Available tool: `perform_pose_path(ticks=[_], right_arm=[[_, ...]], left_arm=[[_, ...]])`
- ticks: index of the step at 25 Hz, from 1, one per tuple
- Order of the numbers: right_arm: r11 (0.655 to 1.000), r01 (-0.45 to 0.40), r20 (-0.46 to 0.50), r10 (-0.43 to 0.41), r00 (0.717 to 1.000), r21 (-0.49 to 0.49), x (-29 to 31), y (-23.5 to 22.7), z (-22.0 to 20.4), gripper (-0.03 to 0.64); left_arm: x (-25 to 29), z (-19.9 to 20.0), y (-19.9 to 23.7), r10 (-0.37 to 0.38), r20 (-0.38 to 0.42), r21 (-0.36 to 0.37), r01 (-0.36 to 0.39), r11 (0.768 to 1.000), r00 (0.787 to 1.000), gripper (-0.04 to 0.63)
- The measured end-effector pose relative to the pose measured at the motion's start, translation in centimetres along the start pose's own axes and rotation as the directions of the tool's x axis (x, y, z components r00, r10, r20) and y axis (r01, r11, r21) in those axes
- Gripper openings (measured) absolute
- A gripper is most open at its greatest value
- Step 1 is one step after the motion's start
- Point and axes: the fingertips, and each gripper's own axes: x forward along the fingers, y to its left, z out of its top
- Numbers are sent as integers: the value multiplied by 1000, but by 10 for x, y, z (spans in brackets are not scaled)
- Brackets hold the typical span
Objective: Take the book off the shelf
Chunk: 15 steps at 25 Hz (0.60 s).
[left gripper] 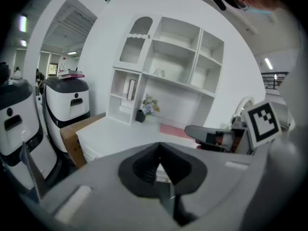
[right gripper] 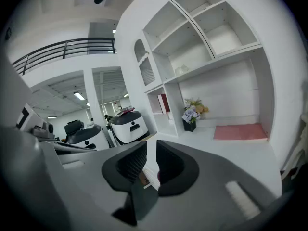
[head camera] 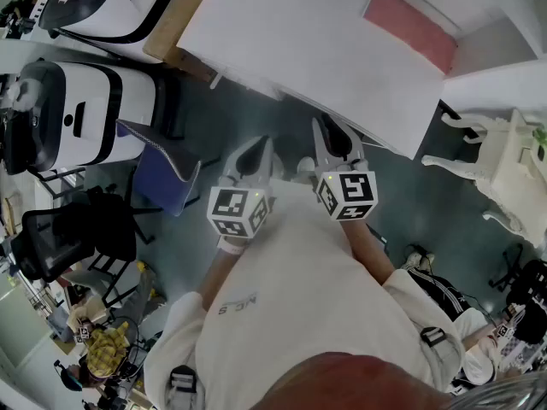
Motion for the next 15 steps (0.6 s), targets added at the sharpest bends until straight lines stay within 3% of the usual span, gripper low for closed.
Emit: perform_pose_path(ticks=[5, 9, 15], right_arm=[[999, -29, -6, 29, 1000, -28, -22, 7, 3, 60], [996, -64, 6, 64, 998, -68, -22, 10, 12, 60], [997, -73, 46, 73, 996, -3, -28, 0, 23, 57]], left_arm=[[5, 2, -29, -26, 3, 0, 26, 1000, 1000, 0], [6, 19, -39, -29, 55, 21, 28, 999, 998, 0], [-2, 16, -48, -9, 52, 33, 7, 999, 999, 0]])
